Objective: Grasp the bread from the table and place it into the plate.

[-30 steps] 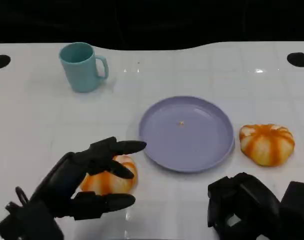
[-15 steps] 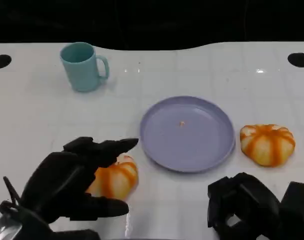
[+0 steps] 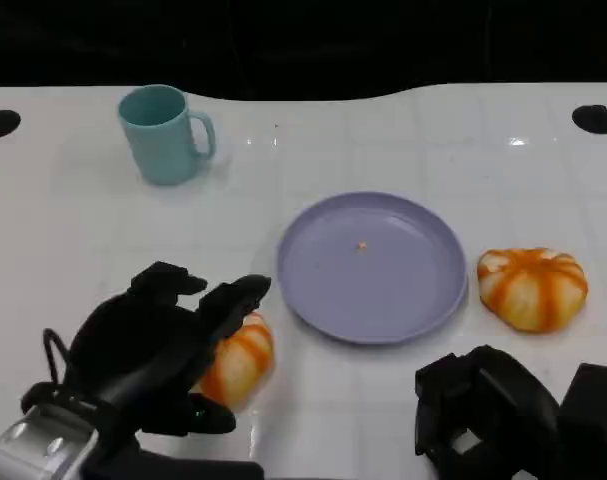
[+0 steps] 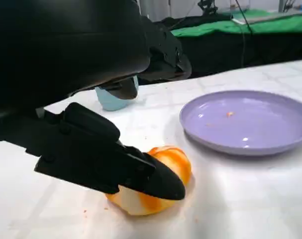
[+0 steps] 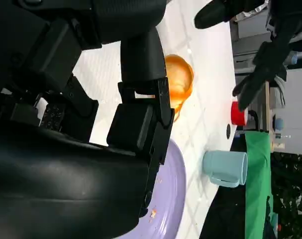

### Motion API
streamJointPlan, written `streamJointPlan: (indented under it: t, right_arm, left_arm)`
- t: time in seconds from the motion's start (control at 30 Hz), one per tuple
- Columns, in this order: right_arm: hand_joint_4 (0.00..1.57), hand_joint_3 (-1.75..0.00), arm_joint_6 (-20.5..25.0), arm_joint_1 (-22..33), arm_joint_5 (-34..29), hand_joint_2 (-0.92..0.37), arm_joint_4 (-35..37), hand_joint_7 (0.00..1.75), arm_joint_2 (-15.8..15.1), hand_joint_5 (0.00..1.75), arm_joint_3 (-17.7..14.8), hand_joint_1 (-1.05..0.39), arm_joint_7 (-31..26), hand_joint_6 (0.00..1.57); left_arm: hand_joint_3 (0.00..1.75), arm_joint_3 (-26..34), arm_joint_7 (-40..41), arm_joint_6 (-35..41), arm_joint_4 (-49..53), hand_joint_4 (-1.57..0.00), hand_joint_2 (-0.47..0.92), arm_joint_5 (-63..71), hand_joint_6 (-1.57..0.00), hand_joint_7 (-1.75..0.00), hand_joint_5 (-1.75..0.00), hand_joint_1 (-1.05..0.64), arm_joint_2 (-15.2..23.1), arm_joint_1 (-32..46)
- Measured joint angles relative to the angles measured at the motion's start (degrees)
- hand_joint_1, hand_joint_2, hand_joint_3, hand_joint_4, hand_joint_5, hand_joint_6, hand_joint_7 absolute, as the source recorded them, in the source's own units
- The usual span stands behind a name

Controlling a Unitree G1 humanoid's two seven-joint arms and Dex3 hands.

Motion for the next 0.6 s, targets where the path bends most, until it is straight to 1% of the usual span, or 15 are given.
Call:
streamJointPlan:
  t: [0.13, 0.2, 0.3, 0.37, 0.6]
  right_arm:
    - [1.56, -1.13, 0.38, 0.01, 0.24, -0.16, -0.05, 0.95, 0.01, 1.24, -0.04, -1.05, 0.08, 1.57]
    - [1.56, -1.13, 0.38, 0.02, 0.24, -0.16, -0.04, 0.95, 0.01, 1.24, -0.06, -1.05, 0.08, 1.57]
    - [1.56, -1.13, 0.4, 0.03, 0.53, -0.15, -0.07, 0.94, 0.04, 1.24, -0.07, -1.05, 0.18, 1.57]
    - [1.57, -1.16, 0.42, 0.03, 0.76, -0.13, -0.1, 0.95, 0.05, 1.25, -0.07, -1.05, 0.23, 1.57]
    - [1.56, -1.18, 0.56, 0.1, 0.81, -0.1, -0.23, 0.95, 0.03, 1.25, -0.08, -1.05, 0.2, 1.57]
  left_arm:
    - [0.0, -2.28, 0.0, 2.68, 0.21, -0.1, 0.74, 3.86, -0.21, -0.01, -0.55, -0.62, -0.04, -1.72]
    - [0.0, -3.37, 0.0, 3.7, 0.93, -0.09, 0.71, 5.27, -0.21, -0.01, -0.53, -0.53, -0.08, -2.61]
    - [0.0, -5.1, -0.26, 5.64, 2.36, -0.1, 0.68, 7.51, -0.2, 0.0, -0.52, -0.45, -0.25, -4.01]
    - [0.0, -6.31, -1.24, 6.85, 3.45, -0.1, 0.66, 9.31, -0.2, 0.0, -0.51, -0.4, -0.35, -4.96]
    - [0.0, -9.65, -2.86, 9.97, 6.82, -0.09, 0.64, 11.73, -0.2, 0.0, -0.5, -0.39, -1.13, -7.05]
